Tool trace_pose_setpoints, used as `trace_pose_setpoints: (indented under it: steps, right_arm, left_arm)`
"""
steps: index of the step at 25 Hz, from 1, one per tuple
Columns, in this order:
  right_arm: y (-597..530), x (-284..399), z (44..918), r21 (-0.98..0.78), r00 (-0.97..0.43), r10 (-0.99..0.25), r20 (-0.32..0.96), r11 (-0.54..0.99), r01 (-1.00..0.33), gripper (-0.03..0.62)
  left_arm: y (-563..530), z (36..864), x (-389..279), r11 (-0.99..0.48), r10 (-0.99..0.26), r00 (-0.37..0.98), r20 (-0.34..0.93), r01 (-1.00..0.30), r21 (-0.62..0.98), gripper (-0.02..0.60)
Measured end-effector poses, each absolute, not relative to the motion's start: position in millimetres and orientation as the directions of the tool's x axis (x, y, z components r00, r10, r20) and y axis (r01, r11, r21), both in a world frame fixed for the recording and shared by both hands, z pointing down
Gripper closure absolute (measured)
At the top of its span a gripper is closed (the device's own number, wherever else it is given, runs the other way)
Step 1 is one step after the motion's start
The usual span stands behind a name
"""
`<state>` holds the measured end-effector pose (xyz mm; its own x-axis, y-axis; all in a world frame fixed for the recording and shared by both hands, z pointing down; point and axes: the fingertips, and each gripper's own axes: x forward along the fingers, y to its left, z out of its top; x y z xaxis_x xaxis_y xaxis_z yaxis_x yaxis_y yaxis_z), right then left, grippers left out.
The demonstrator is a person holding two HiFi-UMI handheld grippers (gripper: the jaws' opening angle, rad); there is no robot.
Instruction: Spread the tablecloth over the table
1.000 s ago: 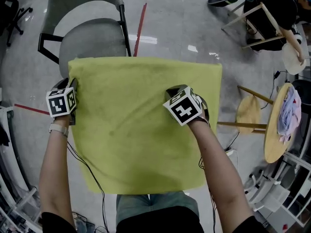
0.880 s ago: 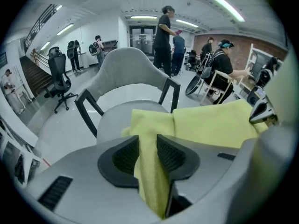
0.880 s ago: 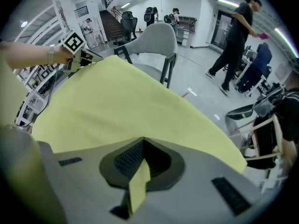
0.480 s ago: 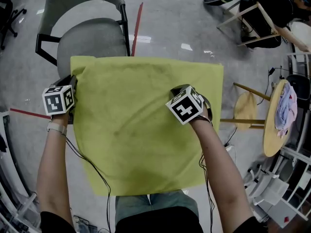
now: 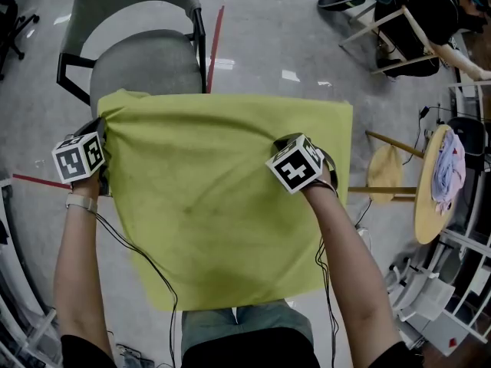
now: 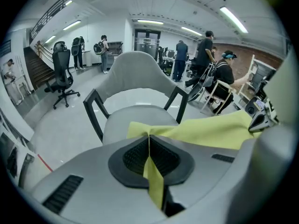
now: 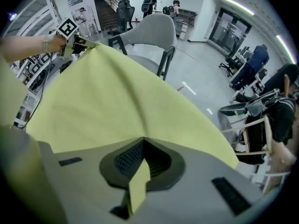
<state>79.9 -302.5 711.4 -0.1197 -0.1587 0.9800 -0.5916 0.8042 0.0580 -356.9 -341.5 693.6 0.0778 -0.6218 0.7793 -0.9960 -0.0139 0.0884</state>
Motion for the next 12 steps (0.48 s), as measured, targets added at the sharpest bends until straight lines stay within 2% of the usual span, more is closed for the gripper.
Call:
trace_pose_setpoints:
  steps: [5,7,12]
  right_arm:
    - [-303,80,713,0.065,-0.11,-0.162,0.981,0.799,-0.597,0.585]
    - [-303,79,713,0.071,-0.107,-0.167,0.98,0.8,-0.596,0.585]
    - [-303,81,712,0.097,-0.092,-0.187,0.978,0.801,-0.59,0.585]
  left_arm:
    - [-329,720,-357,0.069,-0.567,0.162,0.808,-0.968,0.243,0.558]
    - [-325,723,-362,0.117,-0.573,0.174,0.801,-0.95,0.29,0.512]
    - [-303,726,-364,0.19,-0.589,0.219,0.778,-0.898,0.396,0.442]
